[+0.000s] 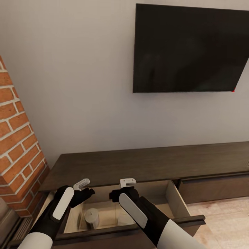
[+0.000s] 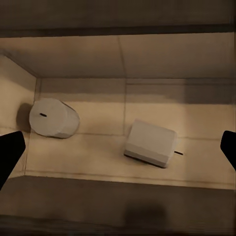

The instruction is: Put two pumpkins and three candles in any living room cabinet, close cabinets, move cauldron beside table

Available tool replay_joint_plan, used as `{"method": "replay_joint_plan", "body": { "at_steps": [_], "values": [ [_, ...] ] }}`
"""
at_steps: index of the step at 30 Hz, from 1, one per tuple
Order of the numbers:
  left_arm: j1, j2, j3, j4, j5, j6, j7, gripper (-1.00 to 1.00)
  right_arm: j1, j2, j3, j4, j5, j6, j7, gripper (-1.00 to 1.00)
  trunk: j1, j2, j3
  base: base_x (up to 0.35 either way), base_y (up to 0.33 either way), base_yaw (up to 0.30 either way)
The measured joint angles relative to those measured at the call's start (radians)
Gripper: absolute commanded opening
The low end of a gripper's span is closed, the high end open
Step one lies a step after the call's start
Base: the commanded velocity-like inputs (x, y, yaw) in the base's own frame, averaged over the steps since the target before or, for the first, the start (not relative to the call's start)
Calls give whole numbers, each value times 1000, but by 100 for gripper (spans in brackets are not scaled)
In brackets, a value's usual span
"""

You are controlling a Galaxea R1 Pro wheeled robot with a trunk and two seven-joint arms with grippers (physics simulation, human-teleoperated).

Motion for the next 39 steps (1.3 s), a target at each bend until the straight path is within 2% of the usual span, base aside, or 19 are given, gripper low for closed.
{"method": "replay_joint_plan", "body": {
  "at_steps": [16, 39],
  "values": [
    [0, 0, 0, 0, 0, 0, 0, 100, 0, 0, -3, 0, 0, 0, 0, 100, -61, 112, 63, -262, 116, -224],
    [0, 0, 0, 0, -2, 0, 1, 100, 0, 0, -8, 1, 1, 0, -1, 100, -150, 273, 156, -10, 4, -248]
  ]
}}
